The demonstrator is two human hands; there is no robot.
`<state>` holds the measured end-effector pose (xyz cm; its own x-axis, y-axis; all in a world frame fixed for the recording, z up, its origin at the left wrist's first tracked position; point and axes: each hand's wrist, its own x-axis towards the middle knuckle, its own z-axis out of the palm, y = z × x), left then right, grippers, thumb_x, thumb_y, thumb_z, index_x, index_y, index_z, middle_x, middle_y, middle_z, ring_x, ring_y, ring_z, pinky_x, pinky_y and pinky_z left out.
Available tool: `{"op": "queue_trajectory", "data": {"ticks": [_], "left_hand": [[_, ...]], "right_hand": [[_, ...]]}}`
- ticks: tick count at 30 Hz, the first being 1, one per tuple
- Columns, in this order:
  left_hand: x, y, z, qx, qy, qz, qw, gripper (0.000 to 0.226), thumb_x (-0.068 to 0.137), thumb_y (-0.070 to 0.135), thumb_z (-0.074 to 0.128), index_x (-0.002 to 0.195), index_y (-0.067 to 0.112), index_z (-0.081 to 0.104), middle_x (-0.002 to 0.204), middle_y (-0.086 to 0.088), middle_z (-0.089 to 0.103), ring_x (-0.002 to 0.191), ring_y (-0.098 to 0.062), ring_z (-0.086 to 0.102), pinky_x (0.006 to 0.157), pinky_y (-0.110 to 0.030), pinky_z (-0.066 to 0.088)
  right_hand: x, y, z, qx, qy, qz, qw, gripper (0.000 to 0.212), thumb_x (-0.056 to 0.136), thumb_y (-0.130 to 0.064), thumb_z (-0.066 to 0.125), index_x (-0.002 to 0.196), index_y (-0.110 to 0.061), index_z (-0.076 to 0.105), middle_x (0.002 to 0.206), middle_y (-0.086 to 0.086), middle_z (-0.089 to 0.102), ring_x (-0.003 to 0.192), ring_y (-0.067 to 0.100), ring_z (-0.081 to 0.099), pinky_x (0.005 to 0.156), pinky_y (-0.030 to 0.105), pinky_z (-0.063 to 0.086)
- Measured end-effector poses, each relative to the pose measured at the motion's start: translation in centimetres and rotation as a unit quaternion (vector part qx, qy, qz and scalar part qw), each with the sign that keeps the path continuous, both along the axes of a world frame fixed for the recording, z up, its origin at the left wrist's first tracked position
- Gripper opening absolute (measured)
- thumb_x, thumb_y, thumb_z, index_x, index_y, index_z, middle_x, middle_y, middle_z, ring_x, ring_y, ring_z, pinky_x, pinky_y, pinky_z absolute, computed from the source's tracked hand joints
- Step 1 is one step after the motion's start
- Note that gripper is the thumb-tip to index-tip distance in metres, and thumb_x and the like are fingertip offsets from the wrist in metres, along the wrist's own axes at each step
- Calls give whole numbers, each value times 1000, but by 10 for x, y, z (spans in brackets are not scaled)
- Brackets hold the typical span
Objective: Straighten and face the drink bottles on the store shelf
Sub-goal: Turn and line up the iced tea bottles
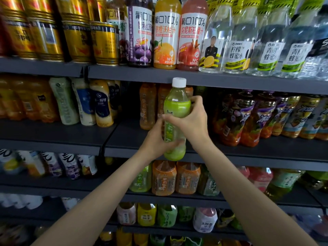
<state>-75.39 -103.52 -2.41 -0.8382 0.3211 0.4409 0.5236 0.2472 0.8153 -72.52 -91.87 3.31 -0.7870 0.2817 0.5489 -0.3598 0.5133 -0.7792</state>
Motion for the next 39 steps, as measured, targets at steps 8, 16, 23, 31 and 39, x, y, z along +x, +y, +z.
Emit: {"op": "queue_trajectory", "data": {"ticks": [8, 16, 23, 31, 39], "left_hand": [[-19, -31, 4, 48, -41, 94, 994, 54, 73, 22, 77, 118, 22, 48, 110, 11, 54, 108, -9, 50, 85, -24, 41], [-60, -35, 13, -69, -55, 144, 986, 65, 76, 25, 77, 130, 18, 42, 125, 0, 53, 117, -17, 48, 87, -25, 36], [-92, -12, 5, -60, -52, 189, 979, 60, 76, 33, 76, 122, 16, 41, 109, 5, 51, 106, -17, 52, 83, -28, 42], [-107, 6, -24, -4, 46, 243, 969, 60, 72, 36, 77, 112, 16, 36, 113, -4, 52, 102, -21, 54, 80, -36, 48], [-113, 6, -35, 23, 62, 239, 969, 57, 72, 37, 76, 106, 23, 33, 105, 1, 54, 92, -15, 57, 72, -30, 47]], "right_hand": [[-13, -9, -9, 103, -27, 122, 987, 58, 73, -32, 80, 120, -15, 51, 118, 0, 56, 107, 9, 52, 89, 21, 44], [-67, 80, -49, 68, -85, -67, 992, 55, 79, -23, 76, 123, -1, 51, 120, 13, 57, 111, 22, 55, 89, 28, 46], [-146, 109, -71, -5, -125, -133, 983, 74, 82, -23, 73, 139, -2, 31, 138, 18, 45, 128, 32, 43, 106, 36, 37], [-211, 118, -94, -24, -147, -182, 972, 83, 90, -25, 63, 149, 1, 9, 151, 21, 28, 138, 33, 29, 110, 32, 24], [-249, 125, -92, -58, -185, -186, 963, 58, 90, -25, 63, 138, -1, 41, 140, 19, 47, 128, 32, 46, 97, 33, 39]]}}
